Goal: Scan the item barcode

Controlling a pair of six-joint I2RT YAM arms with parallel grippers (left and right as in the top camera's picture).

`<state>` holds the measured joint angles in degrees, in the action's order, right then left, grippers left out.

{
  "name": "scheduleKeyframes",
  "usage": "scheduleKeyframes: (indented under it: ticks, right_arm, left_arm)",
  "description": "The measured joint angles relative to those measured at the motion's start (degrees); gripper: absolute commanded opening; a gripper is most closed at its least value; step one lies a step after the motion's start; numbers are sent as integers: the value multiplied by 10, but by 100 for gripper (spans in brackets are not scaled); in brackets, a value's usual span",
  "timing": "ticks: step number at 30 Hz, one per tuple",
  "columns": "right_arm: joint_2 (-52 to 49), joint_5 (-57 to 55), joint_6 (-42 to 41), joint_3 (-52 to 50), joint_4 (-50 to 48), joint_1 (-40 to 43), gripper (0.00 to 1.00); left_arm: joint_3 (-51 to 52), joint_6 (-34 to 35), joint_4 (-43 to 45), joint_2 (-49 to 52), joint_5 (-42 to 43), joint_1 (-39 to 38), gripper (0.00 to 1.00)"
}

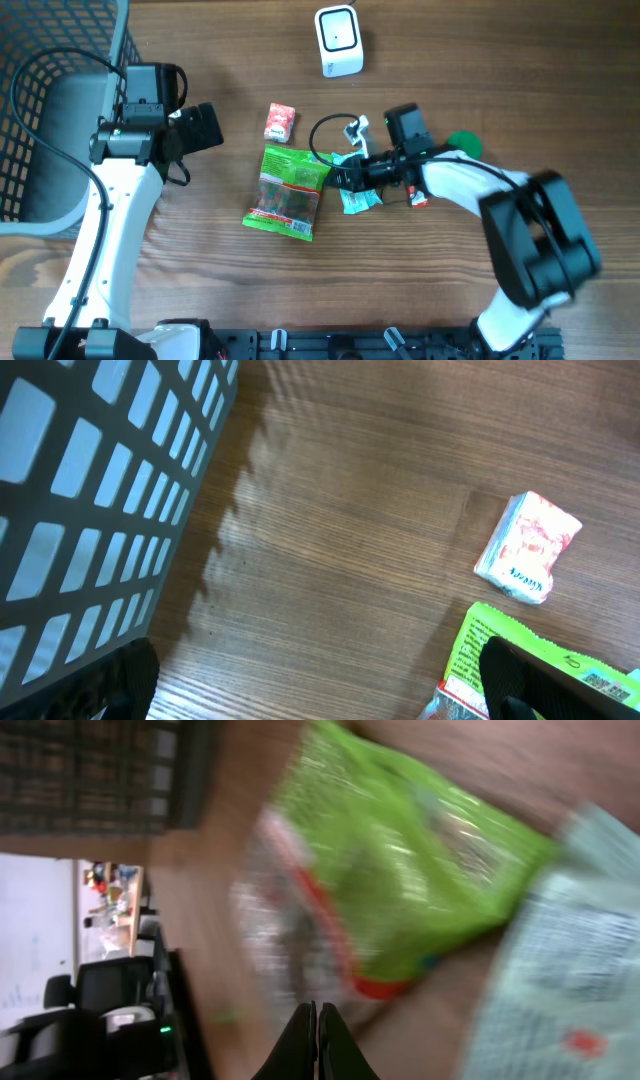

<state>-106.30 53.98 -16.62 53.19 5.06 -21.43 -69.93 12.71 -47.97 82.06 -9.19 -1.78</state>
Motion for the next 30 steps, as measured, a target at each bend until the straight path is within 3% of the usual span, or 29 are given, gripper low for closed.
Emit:
scheduleKeyframes:
  ticks: [3,7,11,14,18,22,27,30]
  right_arm:
    - [80,-3,9,5,63,3,4]
    - [88,-63,51,7,155,42,4]
    - [61,-79,84,-22,122,59,4]
    - [-18,-61,89,-28,77,60,4]
    - [-53,-14,9,-28,49,80,4]
    - [-51,-4,-33,-28,36,93,4]
    - [43,11,-24,-32,57,92,4]
    - [45,-19,-21,-32,80,75,4]
  left_arm:
    - [0,0,0,0,0,0,100]
    - [0,0,0,0,0,0,100]
    - [0,0,0,0,0,0,100]
    - [0,0,0,0,0,0,100]
    - [0,0,0,0,0,0,100]
    - [0,0,0,0,0,0,100]
    - [0,0,0,0,0,0,100]
    - [0,0,0,0,0,0,100]
